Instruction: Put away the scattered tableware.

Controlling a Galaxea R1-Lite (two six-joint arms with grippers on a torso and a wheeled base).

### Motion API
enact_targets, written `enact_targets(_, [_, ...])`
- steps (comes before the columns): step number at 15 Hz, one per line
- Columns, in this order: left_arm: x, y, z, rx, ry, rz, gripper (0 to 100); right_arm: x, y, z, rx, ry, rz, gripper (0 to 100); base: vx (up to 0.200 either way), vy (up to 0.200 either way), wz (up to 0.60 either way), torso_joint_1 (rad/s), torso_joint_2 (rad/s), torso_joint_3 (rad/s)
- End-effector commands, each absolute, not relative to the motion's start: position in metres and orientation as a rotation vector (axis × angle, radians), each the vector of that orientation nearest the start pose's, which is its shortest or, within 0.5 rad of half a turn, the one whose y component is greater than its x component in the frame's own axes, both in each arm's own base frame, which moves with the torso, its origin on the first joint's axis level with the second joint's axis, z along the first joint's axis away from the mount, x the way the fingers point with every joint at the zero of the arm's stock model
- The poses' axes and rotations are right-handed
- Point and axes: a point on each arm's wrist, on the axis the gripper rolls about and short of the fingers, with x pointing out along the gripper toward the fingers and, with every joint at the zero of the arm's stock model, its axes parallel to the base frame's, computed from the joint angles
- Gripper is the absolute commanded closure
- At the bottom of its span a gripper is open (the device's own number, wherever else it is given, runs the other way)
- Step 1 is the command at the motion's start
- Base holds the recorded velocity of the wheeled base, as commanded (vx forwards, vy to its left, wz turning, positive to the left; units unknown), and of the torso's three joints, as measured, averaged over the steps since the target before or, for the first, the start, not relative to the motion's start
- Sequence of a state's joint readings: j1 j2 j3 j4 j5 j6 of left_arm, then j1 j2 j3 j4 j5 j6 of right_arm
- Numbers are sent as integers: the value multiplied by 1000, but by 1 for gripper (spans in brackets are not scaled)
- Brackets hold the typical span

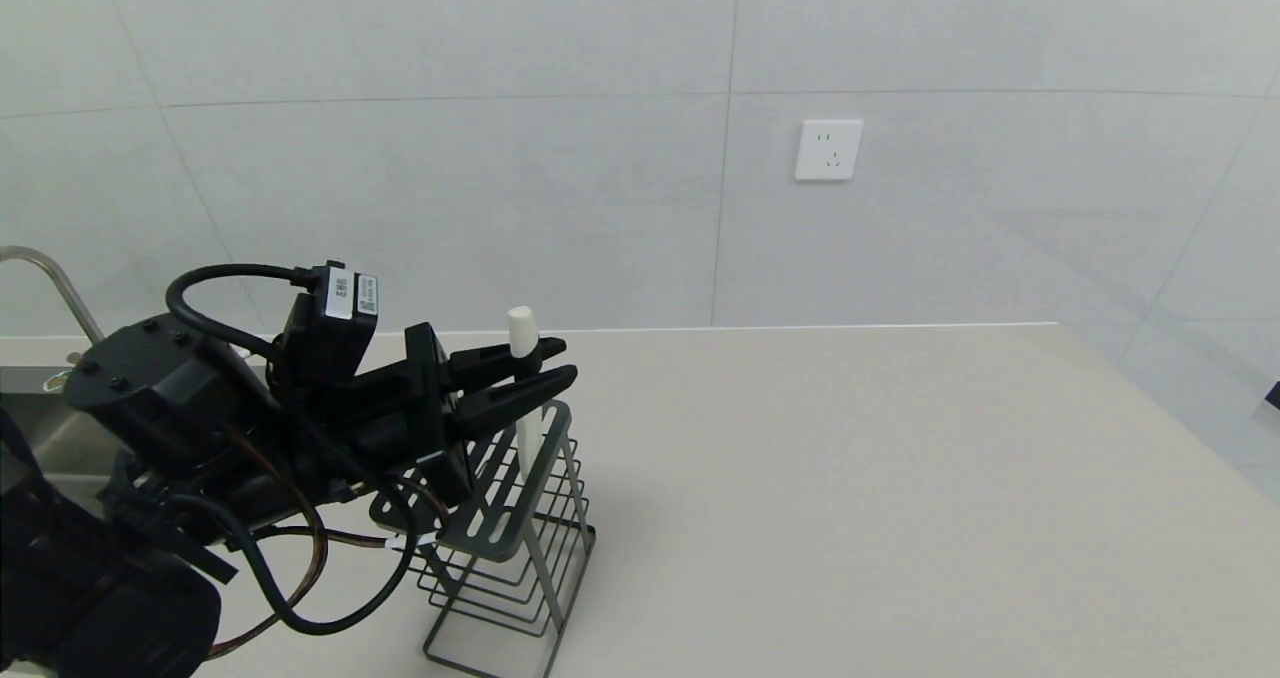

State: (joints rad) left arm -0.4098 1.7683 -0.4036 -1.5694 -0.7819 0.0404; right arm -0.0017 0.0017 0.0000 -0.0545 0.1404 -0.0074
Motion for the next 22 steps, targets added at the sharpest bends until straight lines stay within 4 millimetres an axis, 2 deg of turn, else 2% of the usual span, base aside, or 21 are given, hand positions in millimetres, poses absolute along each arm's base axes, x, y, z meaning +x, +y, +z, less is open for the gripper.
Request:
enact_targets(1, [236,-120,154,73,-224,-1184,100,-23,3,81,-11,-53,141,100,0,0,0,0,0,0])
enact_targets(15, [241,-121,133,59,-136,-1184,100,-23,3,81,-11,-53,139,100,0,0,0,0,0,0])
enact_targets(19, [240,-120,133,61,-133,-1182,100,-23,3,81,-11,-53,139,100,0,0,0,0,0,0])
enact_targets(20, [241,-120,133,60,-133,-1182,0,-23,3,81,-11,-53,139,100,0,0,0,0,0,0])
enact_targets(22, [241,-120,135,61,-143,-1182,0,-23,3,81,-11,-53,139,100,0,0,0,0,0,0])
